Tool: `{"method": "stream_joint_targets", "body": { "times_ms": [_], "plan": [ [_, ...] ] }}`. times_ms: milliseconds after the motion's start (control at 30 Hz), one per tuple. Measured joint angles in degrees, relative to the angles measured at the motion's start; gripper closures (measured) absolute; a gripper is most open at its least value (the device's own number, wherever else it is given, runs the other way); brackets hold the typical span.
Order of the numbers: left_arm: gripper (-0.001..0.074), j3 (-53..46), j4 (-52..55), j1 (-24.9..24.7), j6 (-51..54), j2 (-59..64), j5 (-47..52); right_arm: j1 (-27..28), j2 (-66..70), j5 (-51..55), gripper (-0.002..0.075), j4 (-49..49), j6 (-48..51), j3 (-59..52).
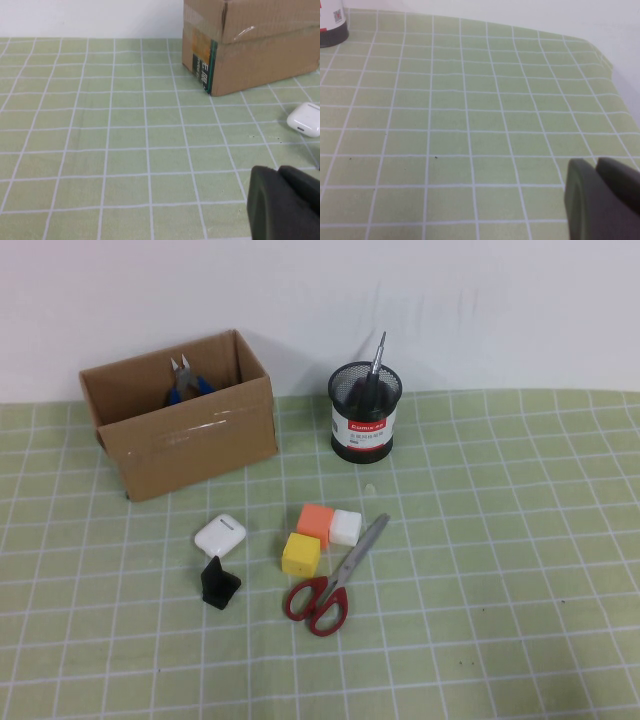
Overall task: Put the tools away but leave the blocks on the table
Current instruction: Pick up the scissors from the table
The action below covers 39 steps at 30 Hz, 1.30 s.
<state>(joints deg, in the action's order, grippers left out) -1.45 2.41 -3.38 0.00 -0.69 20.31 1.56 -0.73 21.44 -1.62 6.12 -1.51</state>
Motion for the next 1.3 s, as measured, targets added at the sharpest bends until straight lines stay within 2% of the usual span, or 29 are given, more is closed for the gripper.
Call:
{"method": "stream_joint_targets", "body": {
  "times_ms": [700,900,1067,1167,1300],
  "plan": [
    [0.0737,0.0,0.08,0.0,0.0,0.0,0.22,0.0,0.0,-1.68,0.0736,-0.01,-0.61,-0.14],
    [0.0737,0.0,0.08,0.0,0.0,0.0,0.22,0.0,0.0,-12.42,0.0736,-17.18,-8.06,-0.28],
    [0.0737,0.0,0.08,0.0,0.0,0.0,0.22,0.0,0.0,-18.37,0.0736,-24.12,-9.67,-0.28],
    [0.0737,0.0,0.08,0.0,0.0,0.0,0.22,0.0,1.16,-12.3,0.0736,-28.55,-10.19,2.54],
    [0.0737,0.0,0.08,0.0,0.0,0.0,0.22,0.0,11.84,0.38,0.0736,-27.87,-10.34,14.65]
  ]
}}
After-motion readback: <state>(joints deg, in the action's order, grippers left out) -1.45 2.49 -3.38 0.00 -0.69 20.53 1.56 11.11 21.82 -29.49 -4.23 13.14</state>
